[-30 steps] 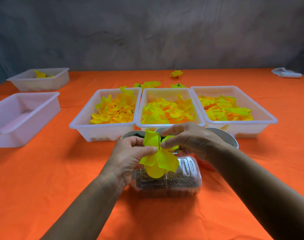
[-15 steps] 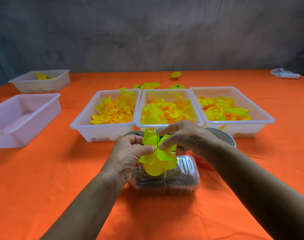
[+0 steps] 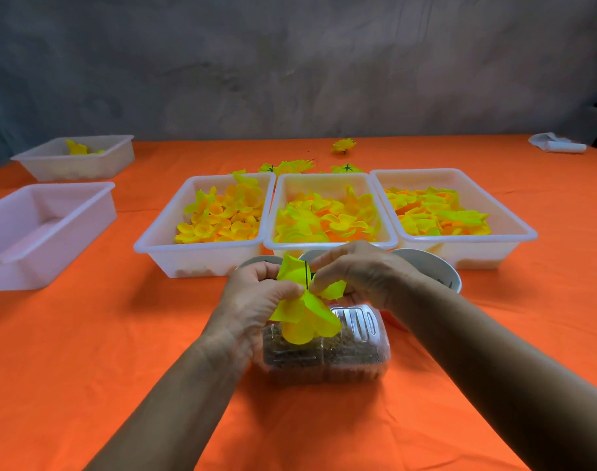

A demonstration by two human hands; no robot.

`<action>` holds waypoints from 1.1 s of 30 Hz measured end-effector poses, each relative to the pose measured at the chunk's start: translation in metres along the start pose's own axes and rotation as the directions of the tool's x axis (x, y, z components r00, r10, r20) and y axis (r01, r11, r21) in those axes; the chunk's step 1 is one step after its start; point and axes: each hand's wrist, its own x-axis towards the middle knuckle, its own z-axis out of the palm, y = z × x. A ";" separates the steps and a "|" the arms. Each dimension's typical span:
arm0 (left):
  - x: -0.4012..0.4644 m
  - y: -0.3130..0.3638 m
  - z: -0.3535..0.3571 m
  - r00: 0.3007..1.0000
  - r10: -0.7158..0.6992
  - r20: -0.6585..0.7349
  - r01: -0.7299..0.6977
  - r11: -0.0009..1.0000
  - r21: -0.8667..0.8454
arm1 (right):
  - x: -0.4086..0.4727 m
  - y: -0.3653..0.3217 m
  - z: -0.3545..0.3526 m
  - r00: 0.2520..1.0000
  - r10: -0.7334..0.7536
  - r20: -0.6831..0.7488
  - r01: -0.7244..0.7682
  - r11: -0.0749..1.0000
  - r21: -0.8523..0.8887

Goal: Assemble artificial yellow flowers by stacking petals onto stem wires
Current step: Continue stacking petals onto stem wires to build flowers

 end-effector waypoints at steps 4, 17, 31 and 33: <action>0.002 0.002 0.000 1.000 0.006 -0.006 -0.006 1.000 0.005 | -0.001 -0.001 0.001 1.000 -0.012 -0.028 0.011 0.999 -0.042; 0.009 0.003 0.003 0.998 -0.056 0.011 0.056 0.998 -0.028 | 0.004 0.001 0.004 0.998 -0.013 -0.068 0.012 1.000 -0.005; 0.001 0.000 0.001 0.999 0.018 0.032 -0.022 0.993 0.119 | 0.002 0.009 0.000 0.997 -0.041 -0.063 0.036 0.997 -0.071; 0.001 0.000 -0.002 0.999 -0.008 0.042 0.004 0.993 0.116 | 0.002 0.010 -0.003 0.997 -0.041 -0.060 0.036 0.996 -0.084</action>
